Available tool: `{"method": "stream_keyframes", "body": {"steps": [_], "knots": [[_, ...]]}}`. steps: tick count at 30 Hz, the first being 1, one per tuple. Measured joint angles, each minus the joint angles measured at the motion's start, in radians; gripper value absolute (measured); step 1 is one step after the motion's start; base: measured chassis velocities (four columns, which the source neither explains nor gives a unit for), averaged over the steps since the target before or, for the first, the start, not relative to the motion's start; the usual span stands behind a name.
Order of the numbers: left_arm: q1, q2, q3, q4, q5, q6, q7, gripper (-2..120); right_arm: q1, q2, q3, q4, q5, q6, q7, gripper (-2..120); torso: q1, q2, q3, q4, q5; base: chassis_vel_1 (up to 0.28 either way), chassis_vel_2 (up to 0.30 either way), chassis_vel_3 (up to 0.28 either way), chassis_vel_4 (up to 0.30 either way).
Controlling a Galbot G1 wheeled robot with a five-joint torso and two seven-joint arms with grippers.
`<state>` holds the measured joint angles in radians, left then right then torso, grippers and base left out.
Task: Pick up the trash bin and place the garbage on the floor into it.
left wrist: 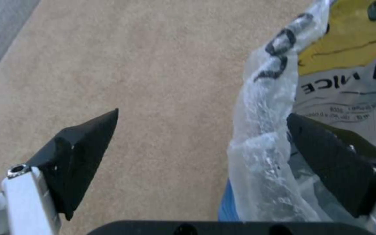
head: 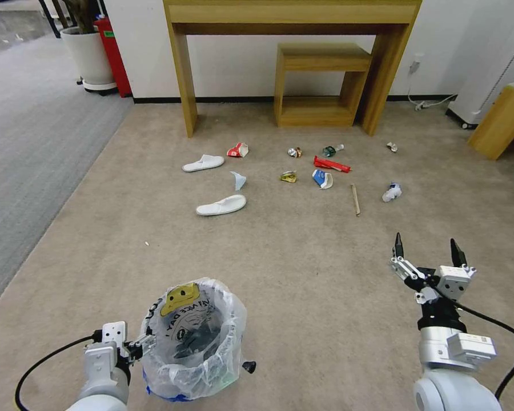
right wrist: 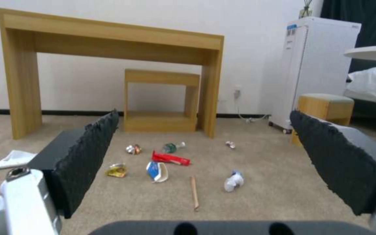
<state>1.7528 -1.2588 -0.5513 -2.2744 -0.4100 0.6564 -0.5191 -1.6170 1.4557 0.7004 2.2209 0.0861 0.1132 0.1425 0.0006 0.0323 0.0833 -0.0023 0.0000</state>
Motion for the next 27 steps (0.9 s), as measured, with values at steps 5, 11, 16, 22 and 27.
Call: {"method": "stream_keyframes", "body": {"steps": [5, 11, 16, 22, 27], "knots": [[-0.011, -0.007, 0.01, 0.011, -0.012, 0.008, -0.001, 100, 0.001, 0.0, 0.0, 0.0, 0.0, -0.001, 0.001, 100, 0.0, 0.0, 0.0, 0.0, 0.0, 0.0, 0.0, 0.0, 0.0], [-0.023, -0.017, 0.027, 0.035, -0.012, 0.013, -0.002, 99, 0.002, 0.001, 0.0, -0.002, 0.0, -0.002, 0.002, 100, 0.0, 0.0, 0.0, 0.0, 0.0, 0.0, 0.0, 0.0, 0.0], [-0.032, -0.022, 0.036, 0.054, -0.009, 0.013, -0.002, 98, 0.004, 0.002, -0.003, -0.009, -0.002, -0.002, 0.002, 100, 0.0, 0.0, 0.0, 0.0, 0.0, 0.0, 0.0, 0.0, 0.0], [-0.044, -0.026, 0.039, 0.08, -0.01, 0.01, -0.002, 97, 0.011, 0.005, -0.008, -0.017, -0.006, -0.003, 0.002, 100, 0.0, 0.0, 0.0, 0.0, 0.0001, 0.0, 0.0, 0.0, 0.0], [-0.062, -0.026, 0.04, 0.114, -0.022, 0.01, -0.008, 95, 0.017, 0.005, -0.011, -0.025, -0.009, -0.004, 0.002, 100, 0.0, 0.0, 0.0, 0.0, 0.0, 0.0, 0.0, 0.0, 0.0]]}}
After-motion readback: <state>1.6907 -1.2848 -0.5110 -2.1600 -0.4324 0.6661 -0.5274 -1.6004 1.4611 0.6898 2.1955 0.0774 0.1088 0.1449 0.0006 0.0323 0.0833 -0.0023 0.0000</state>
